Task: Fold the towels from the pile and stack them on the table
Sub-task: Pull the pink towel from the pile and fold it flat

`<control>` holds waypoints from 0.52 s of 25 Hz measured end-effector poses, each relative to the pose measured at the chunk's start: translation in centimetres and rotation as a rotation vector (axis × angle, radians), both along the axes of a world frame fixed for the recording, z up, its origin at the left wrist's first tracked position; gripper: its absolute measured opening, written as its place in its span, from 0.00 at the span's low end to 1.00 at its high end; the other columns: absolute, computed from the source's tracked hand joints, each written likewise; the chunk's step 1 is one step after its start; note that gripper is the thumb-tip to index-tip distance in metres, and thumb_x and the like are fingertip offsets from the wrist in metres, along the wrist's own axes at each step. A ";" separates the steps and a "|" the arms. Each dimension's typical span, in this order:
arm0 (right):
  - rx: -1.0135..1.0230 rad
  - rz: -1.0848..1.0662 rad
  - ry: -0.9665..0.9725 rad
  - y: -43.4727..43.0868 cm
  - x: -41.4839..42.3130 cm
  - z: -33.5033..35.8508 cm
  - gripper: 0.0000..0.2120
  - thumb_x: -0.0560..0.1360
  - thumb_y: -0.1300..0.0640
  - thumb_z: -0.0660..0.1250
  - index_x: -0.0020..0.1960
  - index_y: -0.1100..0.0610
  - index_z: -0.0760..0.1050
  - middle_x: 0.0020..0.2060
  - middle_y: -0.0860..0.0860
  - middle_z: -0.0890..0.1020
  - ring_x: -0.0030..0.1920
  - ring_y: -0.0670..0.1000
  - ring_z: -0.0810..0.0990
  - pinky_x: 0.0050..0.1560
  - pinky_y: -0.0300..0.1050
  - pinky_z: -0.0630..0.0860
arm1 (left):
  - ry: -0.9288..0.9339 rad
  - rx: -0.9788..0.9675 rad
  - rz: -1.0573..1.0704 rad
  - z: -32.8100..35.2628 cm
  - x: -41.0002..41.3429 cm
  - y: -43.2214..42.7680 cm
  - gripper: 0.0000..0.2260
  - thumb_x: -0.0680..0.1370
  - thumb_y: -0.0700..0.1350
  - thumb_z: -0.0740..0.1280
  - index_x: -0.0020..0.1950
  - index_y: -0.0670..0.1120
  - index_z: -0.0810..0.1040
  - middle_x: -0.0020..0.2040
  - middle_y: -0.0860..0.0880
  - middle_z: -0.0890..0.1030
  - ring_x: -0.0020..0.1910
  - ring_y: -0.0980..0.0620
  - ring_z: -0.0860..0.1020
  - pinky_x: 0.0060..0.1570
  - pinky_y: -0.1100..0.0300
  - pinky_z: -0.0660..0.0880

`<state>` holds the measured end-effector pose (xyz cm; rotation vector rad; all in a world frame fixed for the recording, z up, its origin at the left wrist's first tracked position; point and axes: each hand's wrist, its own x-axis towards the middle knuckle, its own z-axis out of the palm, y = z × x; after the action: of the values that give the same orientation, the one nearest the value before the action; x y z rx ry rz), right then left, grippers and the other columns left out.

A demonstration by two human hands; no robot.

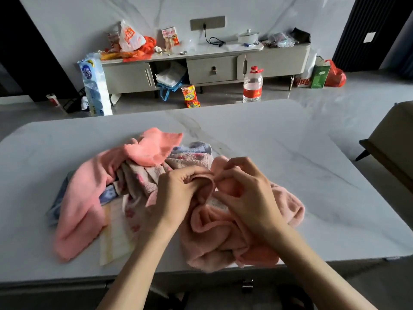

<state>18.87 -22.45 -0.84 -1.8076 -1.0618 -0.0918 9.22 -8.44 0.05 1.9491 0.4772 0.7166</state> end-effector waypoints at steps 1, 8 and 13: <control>-0.022 0.005 -0.015 0.2 0.1 -0.5 0.10 0.67 0.57 0.78 0.47 0.52 0.83 0.52 0.40 0.75 0.50 0.36 0.77 0.49 0.25 0.68 | 0.009 0.004 -0.007 -0.4 0.2 0.3 0.12 0.73 0.35 0.71 0.44 0.53 0.86 0.38 0.54 0.86 0.37 0.60 0.80 0.40 0.66 0.76; -0.023 -0.031 -0.111 1.0 -0.1 -1.5 0.26 0.69 0.70 0.72 0.61 0.50 0.74 0.66 0.46 0.70 0.54 0.34 0.75 0.46 0.34 0.76 | -0.031 -0.065 -0.046 -2.3 -0.1 1.3 0.09 0.73 0.38 0.70 0.41 0.53 0.75 0.35 0.56 0.80 0.34 0.58 0.75 0.37 0.57 0.72; -0.010 0.002 0.278 1.5 -0.7 -1.7 0.33 0.63 0.71 0.74 0.61 0.47 0.70 0.58 0.47 0.80 0.53 0.37 0.80 0.52 0.33 0.76 | -0.111 0.005 -0.053 -1.7 -0.6 2.0 0.06 0.70 0.43 0.72 0.40 0.55 0.81 0.40 0.52 0.83 0.39 0.54 0.79 0.41 0.60 0.75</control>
<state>18.20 -20.95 -2.50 -1.7675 -0.8673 0.1628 8.60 -6.43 -1.67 1.9080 0.3551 0.7886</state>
